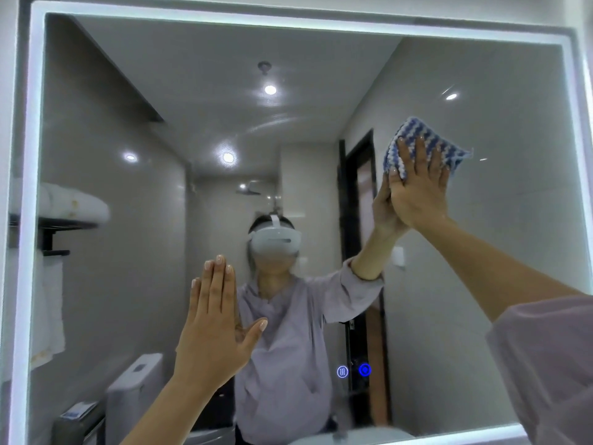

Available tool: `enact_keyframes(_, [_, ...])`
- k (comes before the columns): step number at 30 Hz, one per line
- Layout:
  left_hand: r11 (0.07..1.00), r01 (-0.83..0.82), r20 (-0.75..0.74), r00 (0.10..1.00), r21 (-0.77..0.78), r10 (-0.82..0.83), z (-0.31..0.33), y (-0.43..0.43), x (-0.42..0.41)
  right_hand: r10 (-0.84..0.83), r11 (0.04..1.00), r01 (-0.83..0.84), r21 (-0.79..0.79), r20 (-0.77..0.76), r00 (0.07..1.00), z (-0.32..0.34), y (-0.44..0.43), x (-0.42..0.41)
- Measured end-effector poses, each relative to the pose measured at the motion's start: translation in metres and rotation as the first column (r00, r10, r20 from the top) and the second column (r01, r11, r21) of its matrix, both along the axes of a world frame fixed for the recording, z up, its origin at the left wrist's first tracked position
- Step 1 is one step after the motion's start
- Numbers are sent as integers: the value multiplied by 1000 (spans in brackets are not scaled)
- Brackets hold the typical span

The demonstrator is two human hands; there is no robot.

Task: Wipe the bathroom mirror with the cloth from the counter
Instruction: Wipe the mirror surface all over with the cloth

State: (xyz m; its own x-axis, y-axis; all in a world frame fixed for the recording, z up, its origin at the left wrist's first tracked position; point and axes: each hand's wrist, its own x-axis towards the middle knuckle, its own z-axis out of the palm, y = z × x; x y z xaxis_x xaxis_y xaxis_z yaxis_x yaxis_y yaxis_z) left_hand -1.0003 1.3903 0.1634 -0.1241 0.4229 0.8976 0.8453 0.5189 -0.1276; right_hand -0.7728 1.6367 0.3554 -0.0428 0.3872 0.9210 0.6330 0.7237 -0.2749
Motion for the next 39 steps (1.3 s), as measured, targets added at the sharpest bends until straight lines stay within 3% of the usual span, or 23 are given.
enact_keyframes(6, [1000, 1, -7, 1000, -1, -1, -1, 1, 0, 26, 994, -28, 103, 26, 999, -28, -33, -35])
enact_keyframes(11, [1000, -20, -3, 1000, -5, 20, -1, 2, 0, 31, 929, -138, 343, 299, 954, -68, -89, -90])
enact_keyframes(18, [1000, -30, -2, 1000, -5, 30, 0, 2, 2, 75, 922, -225, 315, 426, 902, -89, -104, -104])
enact_keyframes(22, [1000, -21, 1, 1000, 4, 21, 1, 0, 1, 46, 894, -236, 381, 445, 894, -86, -94, -96])
enact_keyframes(29, [1000, -14, 3, 1000, -15, 14, 3, -3, 1, 19, 904, -146, 402, 305, 952, -92, -51, -61])
enact_keyframes(39, [999, 48, 19, 999, 1, -48, 2, -1, 0, -24, 997, 20, 71, 53, 998, -106, 23, 23])
